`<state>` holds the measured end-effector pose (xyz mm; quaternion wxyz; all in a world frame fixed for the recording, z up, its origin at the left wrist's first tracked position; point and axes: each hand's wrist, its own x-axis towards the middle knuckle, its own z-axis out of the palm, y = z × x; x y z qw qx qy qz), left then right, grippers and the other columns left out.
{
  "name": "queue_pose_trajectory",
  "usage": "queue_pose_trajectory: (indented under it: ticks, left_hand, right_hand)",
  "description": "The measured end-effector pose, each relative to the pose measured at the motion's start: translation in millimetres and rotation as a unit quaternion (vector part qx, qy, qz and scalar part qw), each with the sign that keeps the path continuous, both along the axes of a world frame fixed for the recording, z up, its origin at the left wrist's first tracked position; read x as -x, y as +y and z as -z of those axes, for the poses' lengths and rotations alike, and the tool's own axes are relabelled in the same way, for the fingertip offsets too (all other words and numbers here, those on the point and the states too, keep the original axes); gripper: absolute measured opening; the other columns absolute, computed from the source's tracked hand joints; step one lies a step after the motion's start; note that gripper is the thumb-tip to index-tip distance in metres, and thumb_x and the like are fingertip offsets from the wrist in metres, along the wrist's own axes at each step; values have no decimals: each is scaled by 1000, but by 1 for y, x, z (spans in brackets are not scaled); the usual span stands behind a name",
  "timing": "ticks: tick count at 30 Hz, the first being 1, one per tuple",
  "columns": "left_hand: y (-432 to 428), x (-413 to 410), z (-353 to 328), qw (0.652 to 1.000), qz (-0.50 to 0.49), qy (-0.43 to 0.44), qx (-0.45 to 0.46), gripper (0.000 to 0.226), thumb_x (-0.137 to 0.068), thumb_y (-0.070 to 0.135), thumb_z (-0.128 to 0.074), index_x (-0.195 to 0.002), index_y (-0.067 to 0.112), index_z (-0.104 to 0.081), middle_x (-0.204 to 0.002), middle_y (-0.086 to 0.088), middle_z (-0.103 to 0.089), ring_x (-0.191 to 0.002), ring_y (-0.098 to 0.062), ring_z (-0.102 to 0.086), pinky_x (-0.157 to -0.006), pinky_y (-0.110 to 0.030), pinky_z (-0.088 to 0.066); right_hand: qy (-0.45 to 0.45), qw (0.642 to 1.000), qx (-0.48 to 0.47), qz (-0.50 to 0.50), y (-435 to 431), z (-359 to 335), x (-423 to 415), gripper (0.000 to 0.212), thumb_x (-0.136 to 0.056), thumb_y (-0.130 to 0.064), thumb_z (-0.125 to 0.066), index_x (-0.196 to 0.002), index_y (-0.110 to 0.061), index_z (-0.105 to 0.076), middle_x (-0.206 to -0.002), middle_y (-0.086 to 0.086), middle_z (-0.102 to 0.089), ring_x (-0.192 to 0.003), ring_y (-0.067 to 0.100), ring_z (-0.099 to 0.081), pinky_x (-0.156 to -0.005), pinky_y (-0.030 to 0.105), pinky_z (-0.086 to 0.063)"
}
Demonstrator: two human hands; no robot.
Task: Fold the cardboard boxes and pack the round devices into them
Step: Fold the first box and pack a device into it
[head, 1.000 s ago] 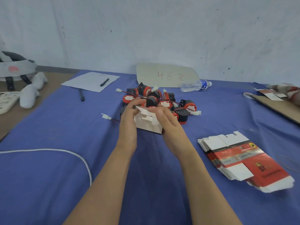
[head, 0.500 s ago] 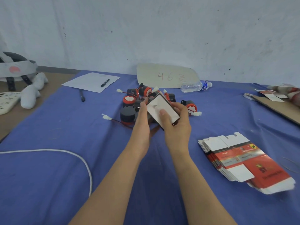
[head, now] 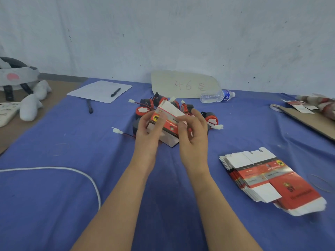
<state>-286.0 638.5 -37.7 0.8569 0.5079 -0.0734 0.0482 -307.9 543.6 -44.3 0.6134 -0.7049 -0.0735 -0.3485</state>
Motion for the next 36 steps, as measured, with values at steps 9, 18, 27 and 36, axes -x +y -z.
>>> queue_pose_trajectory:
  ticks: [9,18,27,36]
  left_hand:
    - [-6,-3,12,1000,26,-5,-15,20,-93,29,-60,-113,26,-60,-107,0,-71,-100,-19,-68,-73,-33,-57]
    - [-5,1,9,989,11,-65,-132,22,-98,21,-48,-99,35,-64,-100,12,-71,-96,-7,-67,-83,-30,-56]
    - [-7,2,14,883,-221,-264,-318,13,-91,25,-54,-85,14,-53,-116,5,-45,-105,11,-43,-87,-5,-34]
    - [-4,2,23,797,-85,-260,-538,69,-85,44,-50,-148,32,-26,-149,9,-37,-144,-15,-22,-117,-49,-13]
  right_hand:
    - [57,992,-111,31,3,5,-2,25,-101,-28,-43,-83,-23,-58,-85,-7,-66,-80,3,-62,-65,17,-51]
    - [89,984,-150,21,-7,1,-1,34,-101,-21,-39,-72,-18,-58,-68,-8,-65,-65,-1,-61,-54,16,-48]
    - [260,951,-132,-99,-21,-2,-5,19,-96,-28,-52,-93,-20,-69,-100,5,-69,-95,17,-66,-83,34,-57]
    - [312,948,-44,-44,-43,6,-6,40,-85,-2,-59,-123,-15,-50,-103,4,-68,-93,20,-66,-81,33,-56]
